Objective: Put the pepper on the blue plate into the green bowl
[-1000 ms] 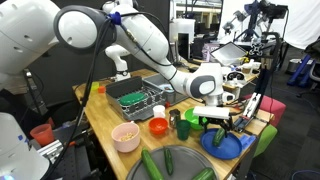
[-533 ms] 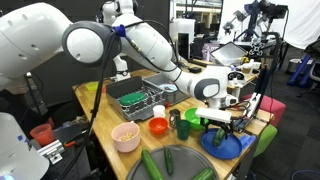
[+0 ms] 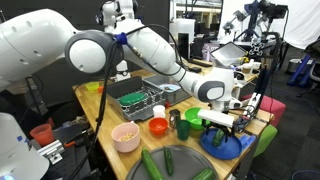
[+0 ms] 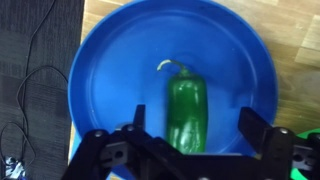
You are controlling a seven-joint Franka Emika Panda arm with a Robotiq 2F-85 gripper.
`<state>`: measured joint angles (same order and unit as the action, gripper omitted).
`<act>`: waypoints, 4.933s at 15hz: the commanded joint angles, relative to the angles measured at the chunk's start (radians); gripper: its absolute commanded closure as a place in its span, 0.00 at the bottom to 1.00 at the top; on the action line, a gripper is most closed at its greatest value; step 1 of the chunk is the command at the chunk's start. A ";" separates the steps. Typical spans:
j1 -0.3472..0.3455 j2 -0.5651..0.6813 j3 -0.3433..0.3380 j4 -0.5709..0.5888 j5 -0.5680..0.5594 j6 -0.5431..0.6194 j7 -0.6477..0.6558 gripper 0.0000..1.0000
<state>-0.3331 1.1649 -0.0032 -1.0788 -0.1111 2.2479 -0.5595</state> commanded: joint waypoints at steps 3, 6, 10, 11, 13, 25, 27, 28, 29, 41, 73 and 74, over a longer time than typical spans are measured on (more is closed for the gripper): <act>-0.027 0.040 0.027 0.083 0.048 -0.076 -0.051 0.49; -0.032 0.049 0.027 0.111 0.056 -0.091 -0.054 0.70; -0.040 0.043 0.022 0.124 0.058 -0.090 -0.055 0.89; -0.042 0.038 0.021 0.122 0.057 -0.087 -0.054 0.90; -0.045 0.015 0.019 0.100 0.046 -0.072 -0.044 0.91; 0.097 -0.319 -0.124 -0.251 -0.231 0.014 0.011 0.91; 0.140 -0.392 -0.117 -0.335 -0.283 0.010 -0.006 0.91; 0.161 -0.427 -0.111 -0.381 -0.308 0.008 -0.013 0.91; 0.184 -0.464 -0.109 -0.434 -0.333 0.006 -0.010 0.91; 0.330 -0.544 -0.064 -0.675 -0.537 0.037 0.033 0.91; 0.325 -0.397 -0.056 -0.532 -0.783 0.162 0.132 0.00; 0.326 -0.426 -0.057 -0.549 -0.783 0.170 0.144 0.00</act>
<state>0.0162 0.8221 -0.0800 -1.5463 -0.8916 2.3682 -0.4408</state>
